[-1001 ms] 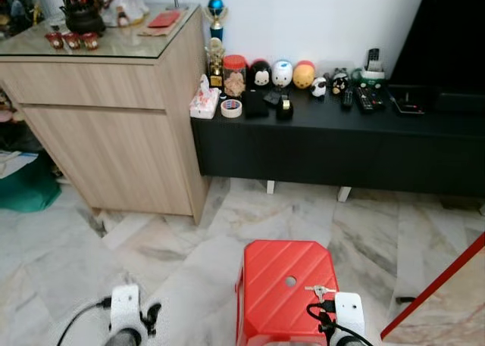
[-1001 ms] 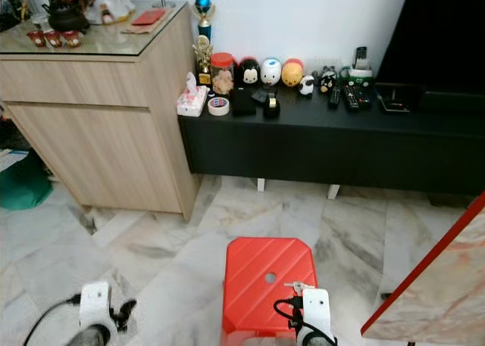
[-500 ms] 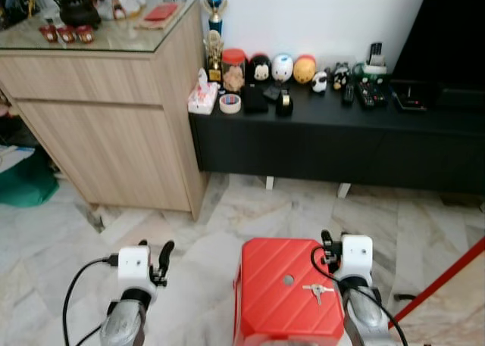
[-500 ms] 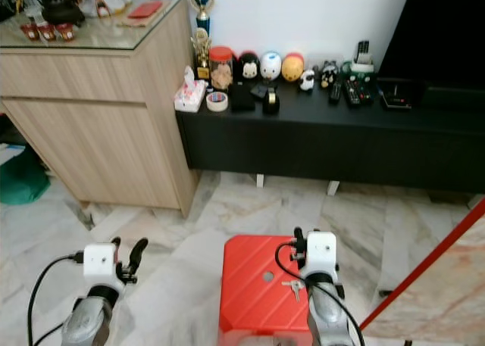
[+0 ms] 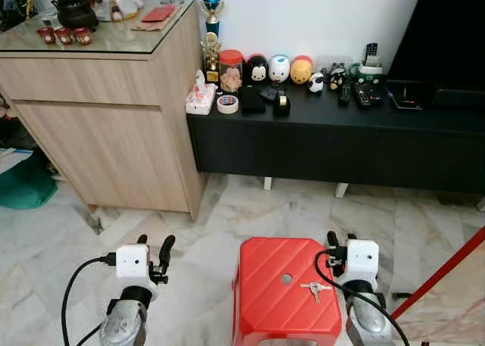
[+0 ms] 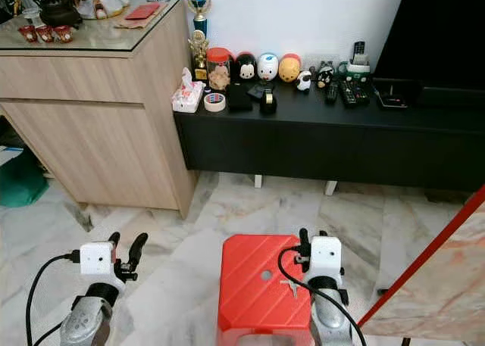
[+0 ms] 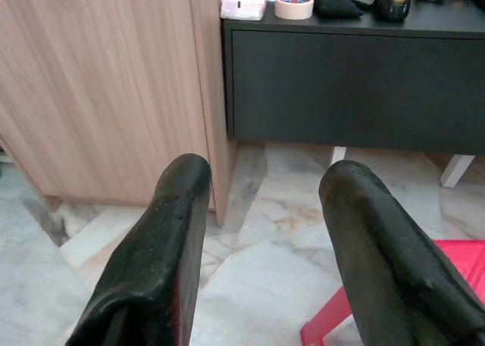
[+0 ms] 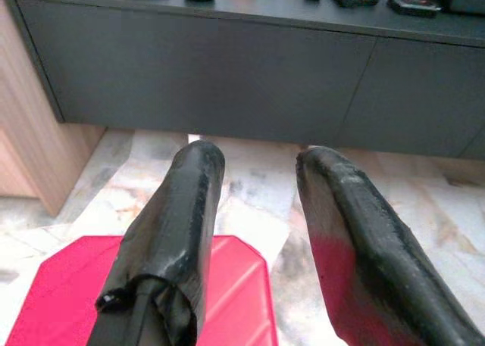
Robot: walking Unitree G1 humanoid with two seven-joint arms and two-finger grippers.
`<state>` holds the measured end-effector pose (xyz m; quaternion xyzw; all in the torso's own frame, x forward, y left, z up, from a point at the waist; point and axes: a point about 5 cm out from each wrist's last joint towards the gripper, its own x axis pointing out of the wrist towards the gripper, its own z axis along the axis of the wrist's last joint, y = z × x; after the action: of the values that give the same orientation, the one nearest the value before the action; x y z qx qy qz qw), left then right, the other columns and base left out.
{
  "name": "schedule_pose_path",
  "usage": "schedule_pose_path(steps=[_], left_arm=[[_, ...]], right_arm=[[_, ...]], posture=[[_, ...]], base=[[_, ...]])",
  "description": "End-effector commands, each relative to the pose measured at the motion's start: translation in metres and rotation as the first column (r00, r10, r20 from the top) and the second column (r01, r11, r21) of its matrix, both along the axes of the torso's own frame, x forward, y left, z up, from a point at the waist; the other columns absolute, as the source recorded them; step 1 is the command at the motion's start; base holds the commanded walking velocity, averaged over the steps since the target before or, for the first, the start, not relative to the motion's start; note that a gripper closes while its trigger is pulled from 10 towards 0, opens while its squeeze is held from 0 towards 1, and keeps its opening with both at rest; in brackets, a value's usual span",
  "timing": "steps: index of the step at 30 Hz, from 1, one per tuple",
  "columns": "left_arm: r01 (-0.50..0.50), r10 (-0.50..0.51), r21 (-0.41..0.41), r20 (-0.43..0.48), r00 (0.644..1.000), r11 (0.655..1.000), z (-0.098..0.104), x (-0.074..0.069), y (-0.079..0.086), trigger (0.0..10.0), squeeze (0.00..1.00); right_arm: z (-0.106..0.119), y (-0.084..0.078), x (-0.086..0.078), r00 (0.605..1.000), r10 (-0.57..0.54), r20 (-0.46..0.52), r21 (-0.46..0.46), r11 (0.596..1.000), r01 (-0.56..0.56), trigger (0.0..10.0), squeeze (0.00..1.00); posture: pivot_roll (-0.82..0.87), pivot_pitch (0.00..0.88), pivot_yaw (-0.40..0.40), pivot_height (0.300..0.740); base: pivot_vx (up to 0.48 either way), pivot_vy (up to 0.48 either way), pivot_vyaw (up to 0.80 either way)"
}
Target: Hang keys on a hook
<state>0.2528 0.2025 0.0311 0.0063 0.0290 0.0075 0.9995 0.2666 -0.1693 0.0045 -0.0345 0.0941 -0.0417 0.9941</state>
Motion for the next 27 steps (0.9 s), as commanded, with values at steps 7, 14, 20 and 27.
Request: schedule_pose_path(steps=[7, 14, 20, 27], left_arm=[[0.025, -0.025, -0.026, -0.006, 1.000, 0.999, 0.0055, 0.0056, -0.0024, 10.0, 0.00], [0.012, -0.012, -0.029, -0.015, 1.000, 1.000, 0.0063, 0.0062, -0.0004, 10.0, 0.00], [0.021, -0.022, -0.033, -0.033, 0.999, 0.999, 0.0029, 0.0042, -0.0028, 10.0, 0.00], [0.019, -0.021, -0.035, -0.044, 0.999, 0.999, 0.0017, 0.0028, -0.0030, 10.0, 0.00]], right_arm=[[-0.0011, 0.0010, 0.0038, 0.999, -0.021, -0.038, 0.013, 1.000, 0.021, 10.0, 0.00], [-0.0023, -0.0001, 0.0052, 0.998, -0.027, -0.063, 0.009, 1.000, 0.028, 10.0, 0.00], [-0.0016, 0.0040, 0.0069, 0.998, -0.011, -0.061, 0.014, 1.000, 0.012, 10.0, 0.00], [-0.0007, 0.0047, 0.0099, 0.997, -0.022, -0.069, 0.012, 1.000, 0.023, 10.0, 0.00]], posture=[[0.00, 0.000, -0.012, 0.705], [0.01, 0.000, -0.018, 0.660], [0.01, 0.000, -0.017, 0.645], [0.02, 0.008, -0.018, 0.645]], base=[[0.000, 0.000, 0.00], [0.000, 0.000, 0.00], [0.000, 0.000, 0.00], [0.000, 0.000, 0.00]])
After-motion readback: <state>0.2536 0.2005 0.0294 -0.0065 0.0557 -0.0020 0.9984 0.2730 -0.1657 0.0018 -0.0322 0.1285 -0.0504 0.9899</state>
